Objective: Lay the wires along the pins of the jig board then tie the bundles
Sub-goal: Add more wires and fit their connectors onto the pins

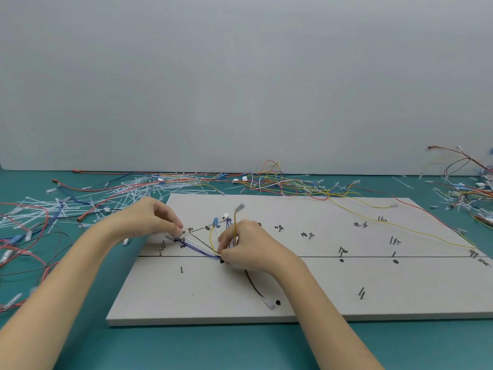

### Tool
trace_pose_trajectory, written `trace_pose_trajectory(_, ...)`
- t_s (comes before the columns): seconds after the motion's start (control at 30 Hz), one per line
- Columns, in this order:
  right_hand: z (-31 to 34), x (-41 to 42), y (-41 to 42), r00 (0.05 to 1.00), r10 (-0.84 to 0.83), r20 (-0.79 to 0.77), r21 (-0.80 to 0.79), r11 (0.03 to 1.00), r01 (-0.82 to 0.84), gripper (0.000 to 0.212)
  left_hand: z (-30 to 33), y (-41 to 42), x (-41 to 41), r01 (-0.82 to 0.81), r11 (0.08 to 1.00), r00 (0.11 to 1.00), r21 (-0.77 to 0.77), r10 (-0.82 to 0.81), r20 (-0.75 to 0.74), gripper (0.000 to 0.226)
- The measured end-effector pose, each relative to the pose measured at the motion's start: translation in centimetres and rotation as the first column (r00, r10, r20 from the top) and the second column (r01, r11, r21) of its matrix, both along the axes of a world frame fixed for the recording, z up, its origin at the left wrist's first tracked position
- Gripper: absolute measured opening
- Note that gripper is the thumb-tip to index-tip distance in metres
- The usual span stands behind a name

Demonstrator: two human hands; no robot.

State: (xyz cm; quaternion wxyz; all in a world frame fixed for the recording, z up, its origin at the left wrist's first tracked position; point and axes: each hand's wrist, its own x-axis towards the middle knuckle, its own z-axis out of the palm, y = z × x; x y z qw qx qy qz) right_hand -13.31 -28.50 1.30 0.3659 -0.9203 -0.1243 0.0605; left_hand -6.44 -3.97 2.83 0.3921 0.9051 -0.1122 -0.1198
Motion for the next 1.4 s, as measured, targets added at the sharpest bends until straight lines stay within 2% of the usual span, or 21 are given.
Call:
trace_pose_trajectory(0.37,0.0,0.0,0.0,1.000,-0.004,-0.011,0.006,1.000,0.004,0.019,-0.1,-0.5,-0.3,0.000,1.000,0.999,-0.021,-0.001,-0.039,0.008)
trace_pose_trajectory(0.57,0.1,-0.1,0.0,1.000,-0.004,-0.011,0.007,1.000,0.004,0.019,-0.1,-1.0,-0.3,-0.005,0.999,0.998,0.032,0.007,-0.056,0.013)
trace_pose_trajectory(0.73,0.1,-0.1,0.0,1.000,0.002,-0.007,0.004,1.000,-0.002,0.020,-0.2,-1.1,-0.5,-0.080,0.995,0.997,0.060,0.080,0.000,0.021)
trace_pose_trajectory(0.87,0.2,-0.1,0.0,1.000,0.001,-0.011,0.009,1.000,-0.001,0.019,0.5,-1.1,-1.1,0.017,0.998,0.999,0.063,-0.015,-0.041,0.015)
trace_pose_trajectory(1.03,0.3,-0.2,0.0,1.000,0.010,-0.002,0.005,1.000,-0.010,0.020,1.1,-2.0,-1.6,-0.004,1.000,0.999,0.031,0.002,0.046,0.019)
trace_pose_trajectory(1.13,0.4,-0.2,0.1,1.000,0.010,-0.005,0.002,1.000,-0.010,0.019,1.3,-3.3,-2.0,-0.010,0.998,0.995,-0.066,0.017,0.101,0.018)
trace_pose_trajectory(1.23,0.5,-0.3,0.0,1.000,0.010,0.000,-0.002,1.000,-0.010,0.019,1.4,-4.7,-2.7,0.086,0.986,0.996,-0.145,-0.079,0.052,0.016)
trace_pose_trajectory(1.4,0.8,-0.5,-0.2,1.000,0.016,0.003,-0.019,1.000,-0.016,0.014,0.5,-7.0,-3.9,0.211,0.976,0.977,-0.052,-0.211,0.011,0.013)
